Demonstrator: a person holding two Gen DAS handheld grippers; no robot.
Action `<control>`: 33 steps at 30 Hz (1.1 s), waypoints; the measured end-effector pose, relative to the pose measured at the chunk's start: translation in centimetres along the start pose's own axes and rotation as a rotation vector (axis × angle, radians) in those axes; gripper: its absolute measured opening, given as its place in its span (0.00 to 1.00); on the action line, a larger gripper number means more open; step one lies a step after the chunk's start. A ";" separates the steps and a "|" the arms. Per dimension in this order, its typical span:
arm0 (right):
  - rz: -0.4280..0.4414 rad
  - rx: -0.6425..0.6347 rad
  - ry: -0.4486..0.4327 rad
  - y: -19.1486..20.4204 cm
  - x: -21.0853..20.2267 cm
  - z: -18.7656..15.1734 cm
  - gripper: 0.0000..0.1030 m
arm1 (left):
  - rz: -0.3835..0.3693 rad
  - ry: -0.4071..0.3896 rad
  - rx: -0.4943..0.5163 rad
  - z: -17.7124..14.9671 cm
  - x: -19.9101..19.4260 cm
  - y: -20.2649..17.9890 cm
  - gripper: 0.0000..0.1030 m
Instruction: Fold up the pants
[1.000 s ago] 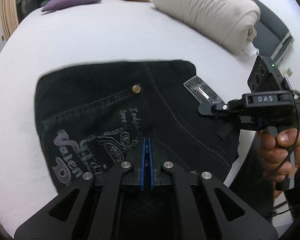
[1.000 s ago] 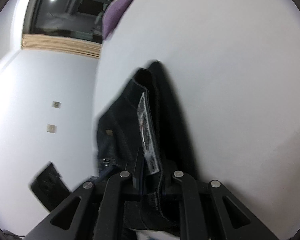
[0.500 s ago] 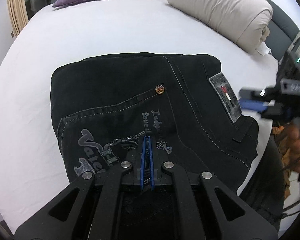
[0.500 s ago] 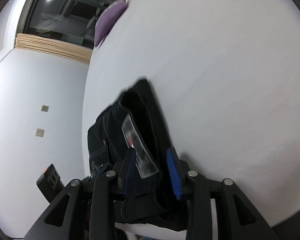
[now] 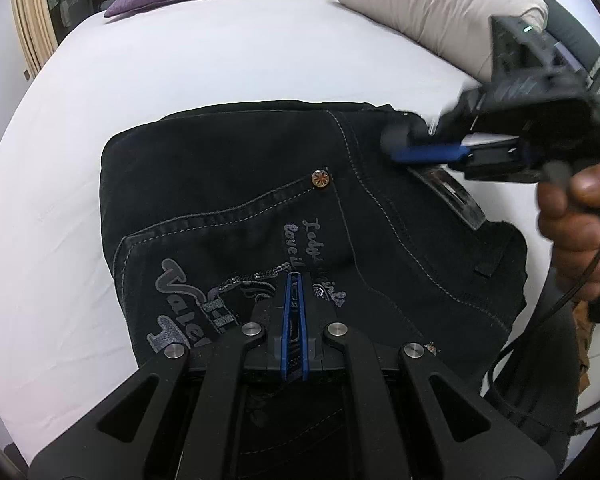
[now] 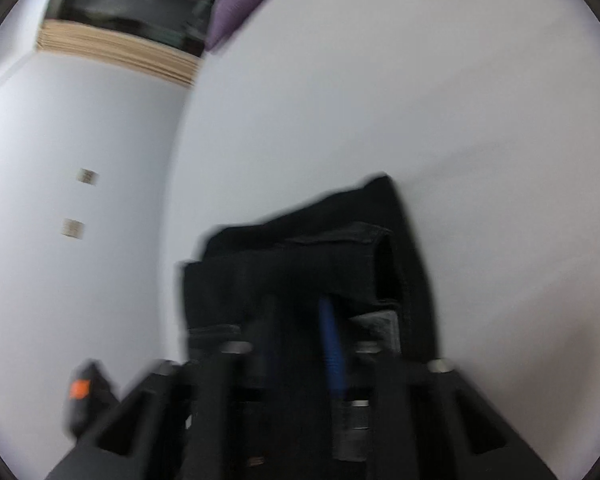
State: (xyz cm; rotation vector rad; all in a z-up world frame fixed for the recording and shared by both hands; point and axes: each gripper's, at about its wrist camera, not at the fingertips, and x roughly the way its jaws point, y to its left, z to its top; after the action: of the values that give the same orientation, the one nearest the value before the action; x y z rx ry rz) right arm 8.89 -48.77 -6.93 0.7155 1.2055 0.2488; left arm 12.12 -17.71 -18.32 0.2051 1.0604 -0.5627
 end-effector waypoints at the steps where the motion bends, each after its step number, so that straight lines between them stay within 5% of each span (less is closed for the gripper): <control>1: 0.008 0.005 -0.009 -0.4 -0.1 -0.2 0.04 | -0.001 -0.001 0.001 -0.1 0.1 -0.3 0.03; 8: 0.049 0.036 -0.014 -2.3 -1.2 -2.6 0.00 | 0.005 -0.005 0.005 -0.6 0.2 -0.9 0.03; 19: -0.022 0.013 0.020 -2.2 -4.1 -9.0 0.00 | 0.019 -0.008 -0.005 -1.2 -0.7 -1.3 0.03; 26: -0.020 0.027 0.009 -2.7 -4.1 -9.3 0.00 | 0.061 -0.059 -0.106 0.2 -1.9 2.2 0.03; 31: -0.027 0.009 -0.001 -2.7 -4.8 -9.5 0.00 | 0.071 -0.036 -0.019 -2.3 -1.8 0.0 0.03; 32: -0.031 -0.008 -0.009 -2.2 -5.2 -9.6 0.07 | 0.058 -0.033 -0.001 -3.5 -2.2 -0.7 0.03; 33: -0.032 -0.026 -0.021 -1.9 -5.7 -9.7 0.28 | 0.053 -0.032 0.017 -4.2 -2.6 -1.2 0.03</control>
State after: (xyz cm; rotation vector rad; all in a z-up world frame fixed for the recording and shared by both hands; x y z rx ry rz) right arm -2.43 -49.68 -5.42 0.6739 1.1911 0.2294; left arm 7.33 -16.06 -18.00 0.2371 1.0166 -0.5260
